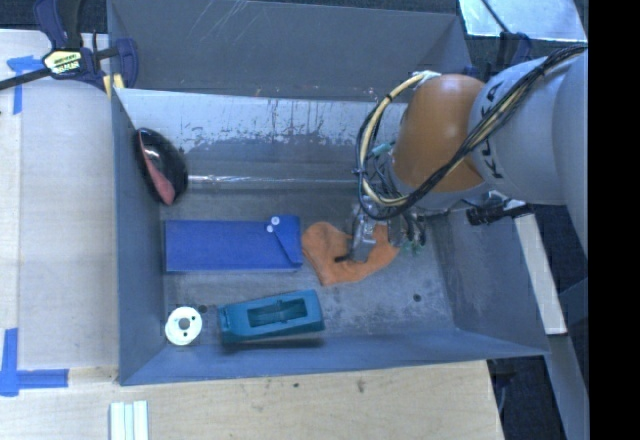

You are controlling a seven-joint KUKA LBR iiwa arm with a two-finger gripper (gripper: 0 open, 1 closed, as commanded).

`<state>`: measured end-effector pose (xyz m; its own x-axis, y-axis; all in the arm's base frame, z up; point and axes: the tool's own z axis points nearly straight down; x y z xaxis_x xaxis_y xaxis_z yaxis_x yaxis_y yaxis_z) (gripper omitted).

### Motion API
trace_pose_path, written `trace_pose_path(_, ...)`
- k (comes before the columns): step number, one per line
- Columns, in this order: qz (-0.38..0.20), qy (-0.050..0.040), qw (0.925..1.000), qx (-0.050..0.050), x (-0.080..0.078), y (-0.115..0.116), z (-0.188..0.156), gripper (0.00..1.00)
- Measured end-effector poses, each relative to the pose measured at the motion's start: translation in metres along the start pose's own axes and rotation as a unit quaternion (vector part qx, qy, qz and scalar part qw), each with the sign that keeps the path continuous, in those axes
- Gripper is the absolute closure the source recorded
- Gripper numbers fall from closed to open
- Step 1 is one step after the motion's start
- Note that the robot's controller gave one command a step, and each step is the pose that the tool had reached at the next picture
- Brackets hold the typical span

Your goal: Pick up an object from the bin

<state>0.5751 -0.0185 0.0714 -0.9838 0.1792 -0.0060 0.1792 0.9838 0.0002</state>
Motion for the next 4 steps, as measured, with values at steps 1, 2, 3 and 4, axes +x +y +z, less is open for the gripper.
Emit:
trace_pose_path(1,0.0,0.0,1.0,0.0,0.0,0.0,0.0,1.0)
trace_pose_path(2,-0.029,0.0015,0.9996,0.0,0.003,-0.001,-0.106,1.0)
trace_pose_path(3,-0.029,0.0015,0.9996,0.0,0.003,-0.001,-0.106,1.0)
trace_pose_path(4,-0.017,-0.0034,0.9999,-0.001,-0.01,0.02,-0.309,1.0)
